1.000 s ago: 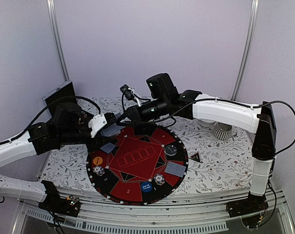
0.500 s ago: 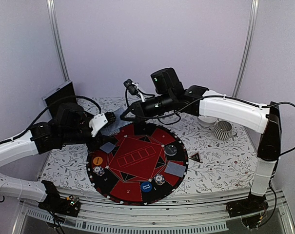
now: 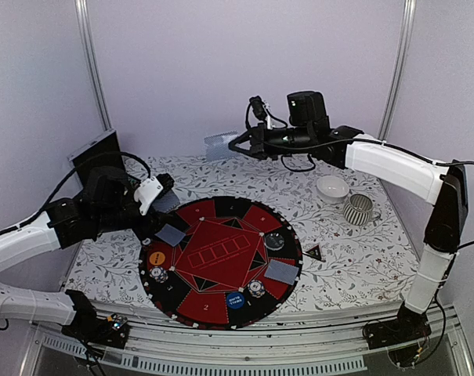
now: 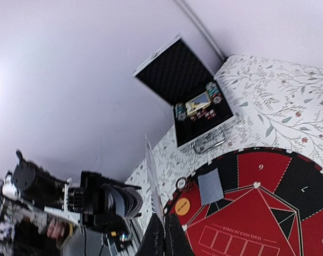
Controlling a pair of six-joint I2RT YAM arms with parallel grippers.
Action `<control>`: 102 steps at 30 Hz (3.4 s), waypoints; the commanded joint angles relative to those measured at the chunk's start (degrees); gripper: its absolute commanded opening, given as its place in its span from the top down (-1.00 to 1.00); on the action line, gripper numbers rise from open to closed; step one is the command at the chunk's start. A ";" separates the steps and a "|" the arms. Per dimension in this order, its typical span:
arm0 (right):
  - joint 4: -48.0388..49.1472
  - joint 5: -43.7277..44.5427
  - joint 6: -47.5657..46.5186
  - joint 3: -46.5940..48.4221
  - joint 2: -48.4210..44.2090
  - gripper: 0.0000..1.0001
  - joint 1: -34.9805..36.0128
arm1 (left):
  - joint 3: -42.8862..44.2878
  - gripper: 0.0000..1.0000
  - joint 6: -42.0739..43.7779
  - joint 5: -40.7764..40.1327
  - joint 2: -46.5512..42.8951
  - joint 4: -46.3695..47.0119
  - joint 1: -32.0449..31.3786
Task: Distribute texas hold em gaming equipment
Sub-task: Distribute the poker card in the big blind area, then pick up the poker card from the face-down deck piles.
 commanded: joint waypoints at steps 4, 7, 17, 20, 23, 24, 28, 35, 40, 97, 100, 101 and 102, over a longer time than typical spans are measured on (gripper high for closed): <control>21.04 6.64 26.25 -2.57 11.44 0.96 -0.57 | -0.19 0.11 -3.85 -7.27 -2.92 4.98 5.95; 29.03 11.47 36.63 -2.67 17.12 0.96 1.83 | 0.14 0.12 -4.07 -8.70 -3.05 6.19 8.10; 35.08 18.48 54.97 12.36 40.28 0.96 10.18 | -2.11 0.11 -3.90 -5.45 -5.05 8.15 12.21; 36.61 16.98 62.16 14.87 45.56 0.96 11.38 | -2.53 0.11 -4.01 -4.01 -5.66 8.69 12.89; 37.14 17.06 66.98 16.84 48.95 0.96 12.60 | -2.96 0.11 -4.22 -2.50 -6.53 9.09 14.02; 37.00 17.52 67.17 17.66 49.65 0.96 12.85 | -3.10 0.10 -4.36 -1.92 -6.72 9.29 14.32; 35.14 19.35 66.32 18.12 49.95 0.96 13.66 | -3.32 0.10 -4.65 -0.09 -7.04 9.20 14.81; 33.37 20.21 66.94 17.67 49.71 0.94 14.14 | -3.48 0.10 -4.79 0.65 -7.57 9.26 15.27; 33.15 19.25 69.73 16.11 49.52 0.83 14.76 | -3.40 0.10 -4.73 0.73 -7.58 9.22 15.43; 6.05 -3.03 -7.95 -3.66 0.96 -0.98 5.45 | 3.53 0.12 11.61 14.88 0.72 8.84 6.02; 4.46 -4.78 -9.27 -3.56 1.07 -0.98 5.43 | 6.39 0.12 12.08 17.06 4.74 8.97 5.23; 4.09 -5.46 -9.56 -3.52 1.31 -0.98 5.51 | 7.04 0.12 12.18 17.47 5.98 9.26 4.98; 3.59 -5.93 -9.74 -3.27 1.67 -0.97 5.58 | 7.61 0.12 12.19 17.75 7.18 9.56 4.76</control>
